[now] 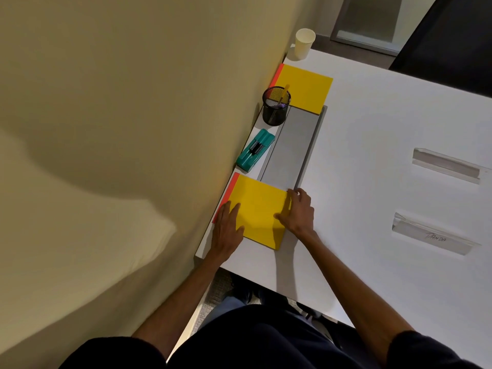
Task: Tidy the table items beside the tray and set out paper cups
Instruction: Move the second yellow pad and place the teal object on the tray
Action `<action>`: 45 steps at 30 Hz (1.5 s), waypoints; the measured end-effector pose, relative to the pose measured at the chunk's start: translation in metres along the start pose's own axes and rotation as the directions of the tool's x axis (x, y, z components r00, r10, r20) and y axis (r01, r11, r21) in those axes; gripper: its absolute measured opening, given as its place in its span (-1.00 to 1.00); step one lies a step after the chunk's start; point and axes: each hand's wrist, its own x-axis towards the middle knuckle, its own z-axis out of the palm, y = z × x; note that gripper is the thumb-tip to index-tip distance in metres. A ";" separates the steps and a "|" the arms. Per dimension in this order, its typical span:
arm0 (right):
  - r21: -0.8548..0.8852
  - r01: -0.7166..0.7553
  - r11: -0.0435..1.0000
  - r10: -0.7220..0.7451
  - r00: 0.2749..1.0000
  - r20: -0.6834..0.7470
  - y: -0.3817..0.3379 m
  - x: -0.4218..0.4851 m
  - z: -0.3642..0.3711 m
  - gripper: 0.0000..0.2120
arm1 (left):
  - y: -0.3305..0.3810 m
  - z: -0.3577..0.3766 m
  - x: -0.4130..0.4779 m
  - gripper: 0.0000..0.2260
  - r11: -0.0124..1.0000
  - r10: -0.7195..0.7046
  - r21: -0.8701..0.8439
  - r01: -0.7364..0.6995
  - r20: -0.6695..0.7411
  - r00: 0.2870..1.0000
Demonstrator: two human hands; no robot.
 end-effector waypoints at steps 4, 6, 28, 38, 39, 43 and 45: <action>-0.029 0.063 0.998 -0.063 0.998 0.014 0.004 -0.002 0.004 -0.20 | -0.007 -0.001 0.003 -0.45 0.999 0.043 0.021 -0.043 0.027 0.999; -0.046 0.078 0.996 -0.077 0.997 0.026 0.005 -0.002 0.005 -0.22 | -0.006 -0.001 0.004 -0.46 0.998 0.028 0.050 -0.029 0.017 0.999; 0.102 0.169 0.980 -0.176 0.982 0.067 -0.078 0.123 -0.041 -0.34 | 0.059 -0.048 0.127 -0.50 0.999 0.032 0.029 -0.030 -0.099 0.995; -0.036 0.220 0.975 -0.209 0.959 0.190 -0.088 0.165 -0.028 -0.27 | 0.067 -0.043 0.136 -0.47 0.993 0.072 0.102 -0.067 -0.045 0.996; -0.046 0.224 0.973 -0.212 0.958 0.192 -0.089 0.166 -0.027 -0.26 | 0.067 -0.044 0.135 -0.47 0.992 0.077 0.106 -0.072 -0.046 0.996; -0.053 0.227 0.973 -0.213 0.957 0.196 -0.089 0.170 -0.028 -0.25 | 0.070 -0.045 0.134 -0.45 0.991 0.077 0.117 -0.071 -0.046 0.996; -0.036 0.230 0.973 -0.219 0.957 0.190 -0.088 0.169 -0.027 -0.23 | 0.071 -0.045 0.133 -0.41 0.988 0.078 0.135 -0.072 -0.038 0.996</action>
